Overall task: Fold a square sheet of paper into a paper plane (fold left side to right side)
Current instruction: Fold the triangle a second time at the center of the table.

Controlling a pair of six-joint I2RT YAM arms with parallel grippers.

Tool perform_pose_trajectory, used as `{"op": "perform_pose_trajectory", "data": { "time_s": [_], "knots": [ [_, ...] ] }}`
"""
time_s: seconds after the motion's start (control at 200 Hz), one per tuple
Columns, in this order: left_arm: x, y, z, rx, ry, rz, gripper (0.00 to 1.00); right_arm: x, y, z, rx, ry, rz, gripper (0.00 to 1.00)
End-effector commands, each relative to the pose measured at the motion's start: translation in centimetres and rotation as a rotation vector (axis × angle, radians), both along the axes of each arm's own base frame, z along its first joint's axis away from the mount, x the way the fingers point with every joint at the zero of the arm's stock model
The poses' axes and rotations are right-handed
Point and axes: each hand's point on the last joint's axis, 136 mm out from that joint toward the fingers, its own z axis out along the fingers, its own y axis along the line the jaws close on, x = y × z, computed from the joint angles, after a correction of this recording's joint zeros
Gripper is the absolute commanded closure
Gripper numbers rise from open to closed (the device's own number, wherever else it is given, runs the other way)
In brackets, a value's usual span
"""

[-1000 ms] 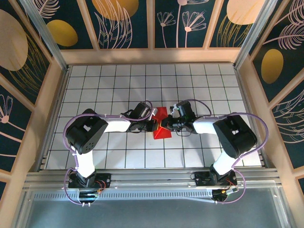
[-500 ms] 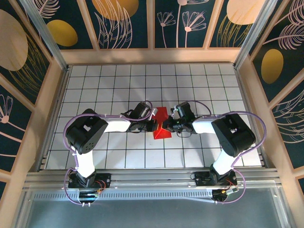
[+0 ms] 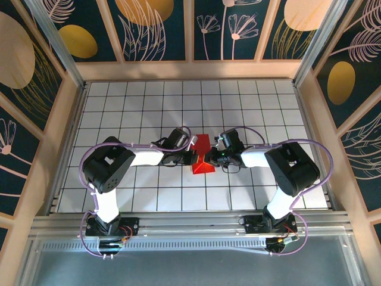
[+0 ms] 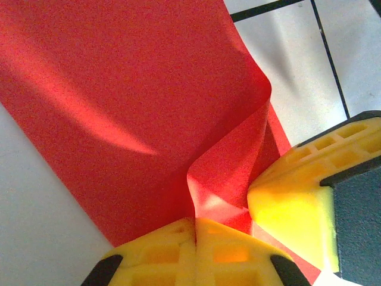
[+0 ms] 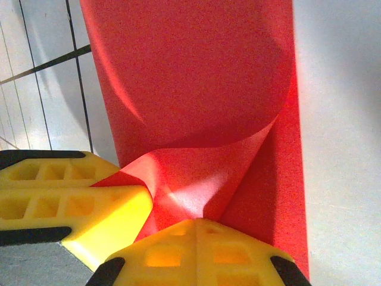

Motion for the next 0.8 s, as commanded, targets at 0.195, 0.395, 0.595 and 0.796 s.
{"op": "perform_pose_trajectory", "data": {
  "time_s": [0.195,0.395,0.595,0.796],
  "knots": [
    [1.9,1.4,3.2,0.056,-0.082,0.069,0.81,-1.0,-1.2,-2.3,-0.089,0.053,-0.010,1.00],
    [1.6,2.5,6.4,0.040,-0.112,0.095,0.78,-1.0,-1.1,-2.0,-0.077,0.043,-0.006,1.00],
    [-1.7,1.8,7.5,-0.104,0.006,0.066,0.89,-1.0,-1.0,-1.9,-0.072,0.040,-0.005,1.00],
    [-4.1,-0.4,7.9,-0.277,0.148,0.008,0.94,-1.0,-0.9,-1.8,-0.070,0.040,-0.001,1.00]
  ]
}}
